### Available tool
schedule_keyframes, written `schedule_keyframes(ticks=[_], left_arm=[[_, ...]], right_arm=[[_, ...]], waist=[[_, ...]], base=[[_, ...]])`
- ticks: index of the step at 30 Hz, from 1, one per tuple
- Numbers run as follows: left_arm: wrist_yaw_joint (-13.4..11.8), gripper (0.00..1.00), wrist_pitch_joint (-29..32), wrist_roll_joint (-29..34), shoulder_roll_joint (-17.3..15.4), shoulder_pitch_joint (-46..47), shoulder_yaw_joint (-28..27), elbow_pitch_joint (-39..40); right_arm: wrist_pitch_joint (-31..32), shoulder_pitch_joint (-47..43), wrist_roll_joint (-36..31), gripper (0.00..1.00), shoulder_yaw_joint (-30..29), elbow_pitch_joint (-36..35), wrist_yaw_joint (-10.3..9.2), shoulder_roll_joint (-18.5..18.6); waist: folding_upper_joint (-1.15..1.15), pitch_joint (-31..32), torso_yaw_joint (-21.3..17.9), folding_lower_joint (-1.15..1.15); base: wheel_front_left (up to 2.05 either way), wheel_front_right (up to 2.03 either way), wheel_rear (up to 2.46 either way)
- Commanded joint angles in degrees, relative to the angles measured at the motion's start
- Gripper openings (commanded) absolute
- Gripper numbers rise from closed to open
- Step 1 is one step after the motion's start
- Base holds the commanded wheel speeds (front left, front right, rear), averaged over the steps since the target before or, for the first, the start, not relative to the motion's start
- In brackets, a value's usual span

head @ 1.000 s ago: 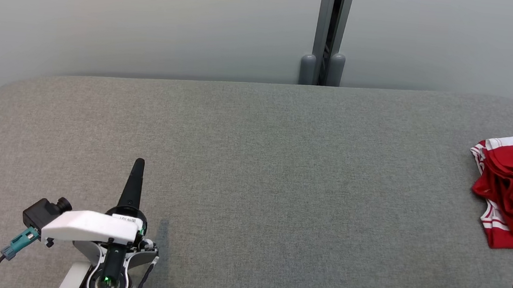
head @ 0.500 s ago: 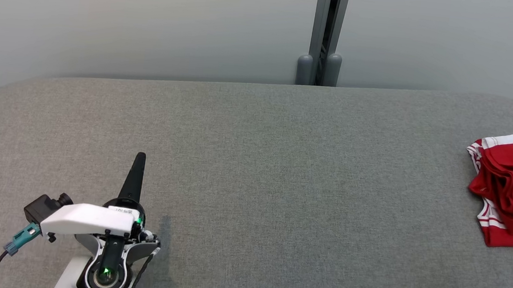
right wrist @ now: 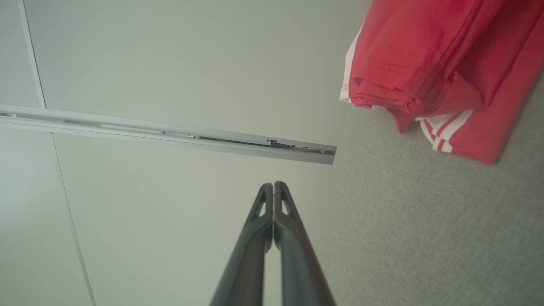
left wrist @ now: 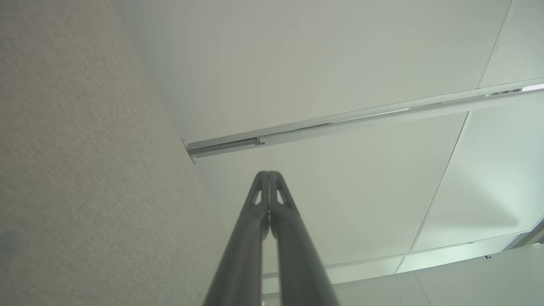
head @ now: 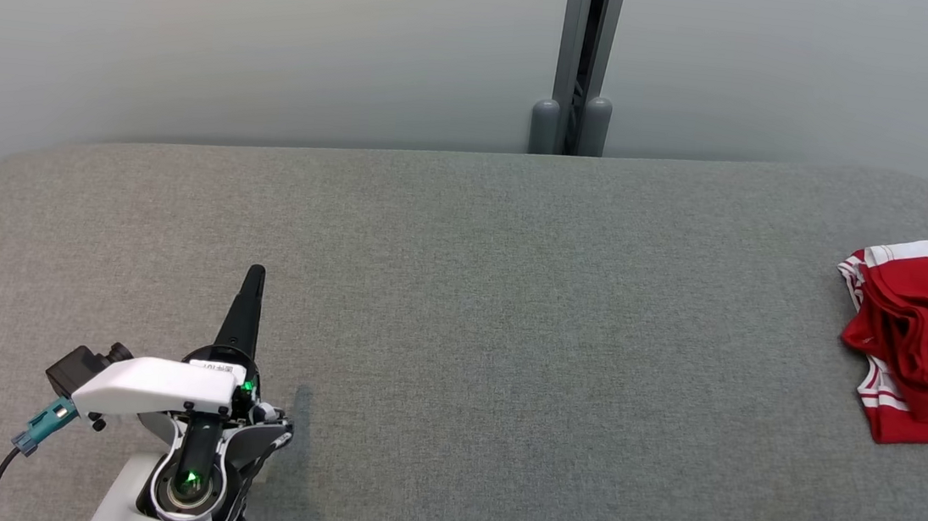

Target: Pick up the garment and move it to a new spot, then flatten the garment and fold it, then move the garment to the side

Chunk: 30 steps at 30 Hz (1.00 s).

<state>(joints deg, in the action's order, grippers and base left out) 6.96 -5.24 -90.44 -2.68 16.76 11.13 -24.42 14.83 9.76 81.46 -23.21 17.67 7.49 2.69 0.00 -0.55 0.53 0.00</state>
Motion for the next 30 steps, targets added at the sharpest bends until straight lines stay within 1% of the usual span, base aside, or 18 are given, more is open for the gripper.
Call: schedule_keyframes(ticks=[1, 17, 30], left_arm=[[0.3, 0.0, 0.2, -1.1, -0.3, 1.1, 0.0, -0.1], [0.8, 0.0, 1.1, -6.6, -0.4, 2.5, 0.3, -1.2], [0.6, 0.0, 1.0, -6.5, -0.4, 2.4, 0.3, -1.1]], right_arm=[[0.6, 0.6, 1.1, 0.0, -0.3, 0.1, 0.0, 0.6], [3.0, 1.1, 7.7, 0.0, -2.1, 0.7, -0.01, 0.6], [2.9, 1.0, 7.5, 0.0, -2.0, 0.7, 0.0, 0.6]], waist=[[0.0, 0.0, 0.0, 0.0], [0.0, 0.1, -0.6, 0.0], [0.0, 0.1, -0.6, 0.0]], base=[[0.0, 0.0, 0.0], [0.0, 0.0, 0.0], [0.0, 0.0, 0.0]])
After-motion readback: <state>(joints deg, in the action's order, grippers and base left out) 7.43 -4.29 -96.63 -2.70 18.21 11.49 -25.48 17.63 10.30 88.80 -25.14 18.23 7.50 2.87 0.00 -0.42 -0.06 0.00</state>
